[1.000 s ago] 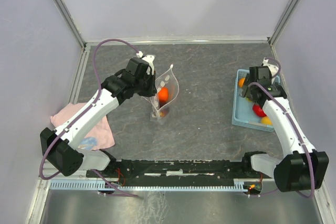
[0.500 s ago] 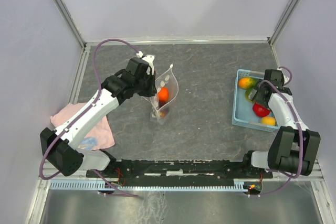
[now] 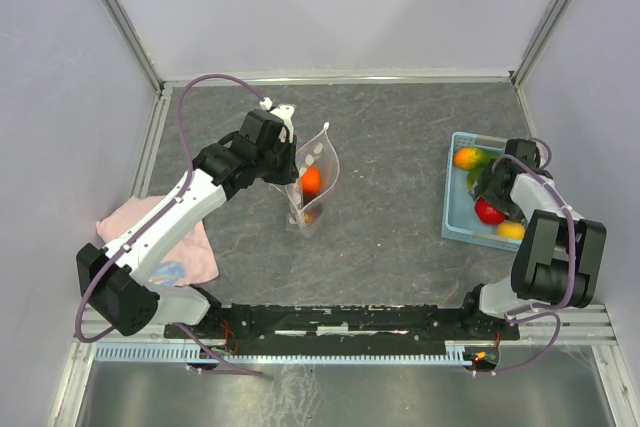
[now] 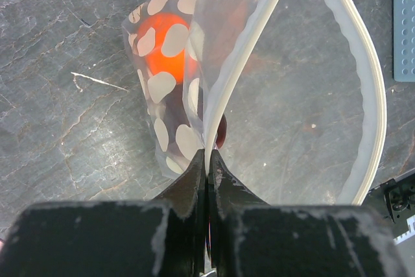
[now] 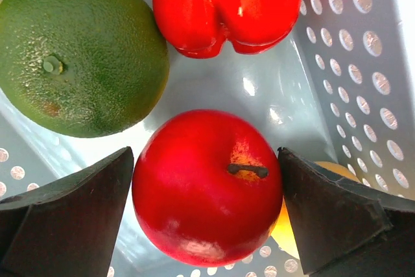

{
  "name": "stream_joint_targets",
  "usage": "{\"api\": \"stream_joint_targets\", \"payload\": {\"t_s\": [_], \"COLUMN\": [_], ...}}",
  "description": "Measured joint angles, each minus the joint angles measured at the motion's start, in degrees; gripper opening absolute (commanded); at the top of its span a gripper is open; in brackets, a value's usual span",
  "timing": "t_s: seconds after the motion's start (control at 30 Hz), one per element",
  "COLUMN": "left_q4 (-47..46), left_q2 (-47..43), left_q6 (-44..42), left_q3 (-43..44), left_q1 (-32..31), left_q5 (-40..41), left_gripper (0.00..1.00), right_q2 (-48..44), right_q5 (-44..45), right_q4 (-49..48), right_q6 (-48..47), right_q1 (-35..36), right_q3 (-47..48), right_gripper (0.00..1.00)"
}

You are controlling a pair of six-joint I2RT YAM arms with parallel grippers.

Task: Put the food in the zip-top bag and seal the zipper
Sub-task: Pick up the fake fruit from the bin.

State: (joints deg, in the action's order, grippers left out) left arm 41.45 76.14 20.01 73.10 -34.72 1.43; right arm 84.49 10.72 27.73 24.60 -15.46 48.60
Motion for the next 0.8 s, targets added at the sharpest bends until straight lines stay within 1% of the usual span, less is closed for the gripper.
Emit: {"api": "stream_joint_targets", "payload": {"t_s": [0.07,0.1,0.17,0.3,0.37,0.53,0.7,0.8], "left_q4": [0.0,0.0,0.0,0.0,0.0,0.0,0.0,0.0], "left_q2": [0.0,0.0,0.0,0.0,0.0,0.0,0.2,0.2], "left_q6": [0.0,0.0,0.0,0.0,0.0,0.0,0.0,0.0], "left_q3": [0.0,0.0,0.0,0.0,0.0,0.0,0.0,0.0], "left_q1": [0.0,0.0,0.0,0.0,0.0,0.0,0.0,0.0], "left_q5": [0.0,0.0,0.0,0.0,0.0,0.0,-0.1,-0.2], "left_gripper": [0.03,0.03,0.03,0.03,0.03,0.03,0.03,0.03], "right_q2": [0.0,0.0,0.0,-0.1,-0.9,-5.8,-14.3,-19.0], "right_q5": [-0.4,-1.2,-1.6,-3.1,-3.8,-6.1,-7.6,-8.3], "right_q4": [-0.3,-0.6,-0.7,-0.8,-0.7,0.6,2.4,3.8], "right_q6": [0.0,0.0,0.0,-0.3,-0.3,-0.4,-0.4,-0.6], "right_q1": [0.0,0.0,0.0,0.0,0.0,0.0,0.7,2.3], "right_q3": [-0.2,-0.2,-0.2,-0.6,-0.9,-2.1,-2.3,-2.2], "right_gripper": [0.99,0.98,0.91,0.74,0.69,0.65,0.61,0.61]}}
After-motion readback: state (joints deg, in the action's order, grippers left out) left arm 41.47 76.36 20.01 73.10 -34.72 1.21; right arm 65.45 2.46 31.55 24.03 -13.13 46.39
